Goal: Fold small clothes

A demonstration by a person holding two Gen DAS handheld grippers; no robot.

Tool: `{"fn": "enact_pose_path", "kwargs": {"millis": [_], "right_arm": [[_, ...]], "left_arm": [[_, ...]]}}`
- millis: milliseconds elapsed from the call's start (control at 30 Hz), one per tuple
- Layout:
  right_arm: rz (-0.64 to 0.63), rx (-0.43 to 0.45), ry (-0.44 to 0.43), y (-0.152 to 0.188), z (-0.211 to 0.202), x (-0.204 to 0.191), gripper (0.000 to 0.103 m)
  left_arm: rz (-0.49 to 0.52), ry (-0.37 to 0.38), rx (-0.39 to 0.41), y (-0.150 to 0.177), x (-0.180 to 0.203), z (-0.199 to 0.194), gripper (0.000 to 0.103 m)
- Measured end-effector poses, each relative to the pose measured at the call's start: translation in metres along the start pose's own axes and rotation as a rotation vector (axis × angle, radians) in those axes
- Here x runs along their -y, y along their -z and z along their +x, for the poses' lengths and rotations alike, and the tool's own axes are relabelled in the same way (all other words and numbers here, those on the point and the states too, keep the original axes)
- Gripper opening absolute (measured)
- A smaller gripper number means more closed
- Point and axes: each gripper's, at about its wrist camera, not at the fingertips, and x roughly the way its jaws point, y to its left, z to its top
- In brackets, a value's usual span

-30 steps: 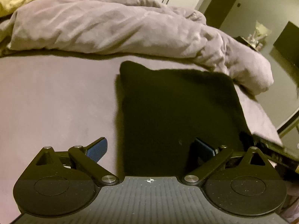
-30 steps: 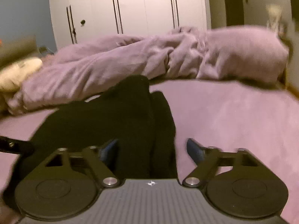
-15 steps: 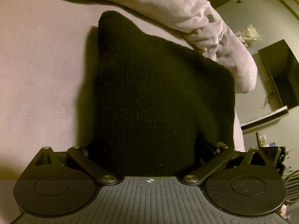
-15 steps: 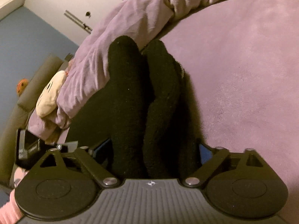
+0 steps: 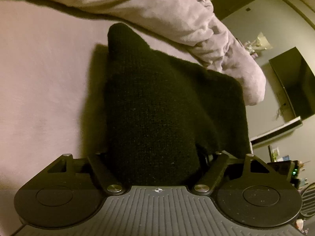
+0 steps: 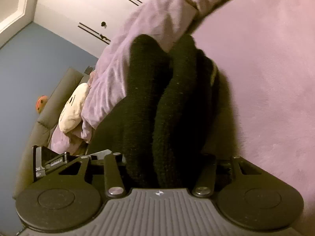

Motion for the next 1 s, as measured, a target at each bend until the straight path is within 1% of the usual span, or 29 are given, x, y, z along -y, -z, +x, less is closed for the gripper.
{"fn": "enact_pose_path", "kwargs": {"millis": [67,100,167,233,300,333,367,400,433,467,500,533,567,600,667,700,733,800,833,933,1000], "right_arm": [[0.001,0.007,-0.054,0.0,-0.001,-0.017,0.046],[-0.018,0.0,-0.063,0.0,0.0,-0.027,0.046],[-0.075,-0.023,-0.05,0.004,0.009,-0.051,0.046],[-0.092,-0.048,-0.069,0.011,0.021,-0.067,0.046],[-0.097,-0.053,-0.08,0.016,0.031,-0.078,0.045],[-0.092,-0.053,-0.08,0.019,0.037,-0.082,0.046],[-0.101,-0.052,-0.06,0.023,0.044,-0.088,0.046],[-0.106,-0.053,-0.029,0.028,0.049,-0.09,0.05],[-0.123,-0.061,0.027,0.033,0.053,-0.092,0.059],[-0.155,-0.07,0.129,0.038,0.059,-0.098,0.061],[-0.176,-0.09,0.217,0.043,0.065,-0.103,0.062],[-0.213,-0.088,0.298,0.048,0.064,-0.108,0.066],[-0.245,-0.052,0.324,0.054,0.057,-0.114,0.07],[-0.29,-0.009,0.343,0.062,0.048,-0.124,0.07],[-0.405,0.075,0.396,0.085,0.03,-0.147,0.07],[-0.458,0.102,0.413,0.097,0.024,-0.157,0.07],[-0.506,0.126,0.433,0.111,0.019,-0.165,0.07],[-0.575,0.126,0.5,0.128,0.018,-0.175,0.07],[-0.584,0.122,0.539,0.133,0.019,-0.174,0.07],[-0.519,0.081,0.579,0.13,0.02,-0.16,0.07],[-0.518,0.053,0.622,0.128,0.03,-0.157,0.07]], "left_arm": [[0.023,-0.008,0.02,0.0,0.006,-0.012,0.076],[0.026,-0.016,0.03,-0.001,0.008,-0.021,0.076],[0.039,-0.042,0.057,-0.001,0.008,-0.04,0.076],[0.043,-0.074,0.097,-0.003,0.003,-0.063,0.076],[0.043,-0.103,0.114,-0.003,-0.007,-0.083,0.076],[0.027,-0.126,0.118,-0.002,-0.014,-0.089,0.077],[0.005,-0.161,0.117,-0.001,-0.023,-0.095,0.079],[-0.006,-0.199,0.113,0.002,-0.03,-0.1,0.08],[-0.016,-0.265,0.104,0.006,-0.037,-0.103,0.08],[-0.009,-0.33,0.09,0.011,-0.042,-0.106,0.08],[0.003,-0.378,0.081,0.016,-0.044,-0.109,0.081],[0.02,-0.405,0.087,0.023,-0.046,-0.116,0.081],[0.041,-0.409,0.114,0.032,-0.044,-0.127,0.081],[0.06,-0.415,0.145,0.04,-0.039,-0.136,0.081],[0.104,-0.469,0.205,0.06,-0.025,-0.156,0.083],[0.126,-0.478,0.223,0.07,-0.017,-0.161,0.085],[0.145,-0.47,0.229,0.078,-0.014,-0.165,0.089],[0.177,-0.479,0.196,0.09,-0.004,-0.159,0.09],[0.184,-0.487,0.179,0.094,-0.004,-0.156,0.09],[0.169,-0.539,0.141,0.108,-0.007,-0.145,0.09],[0.17,-0.567,0.123,0.113,-0.006,-0.138,0.09]]}}
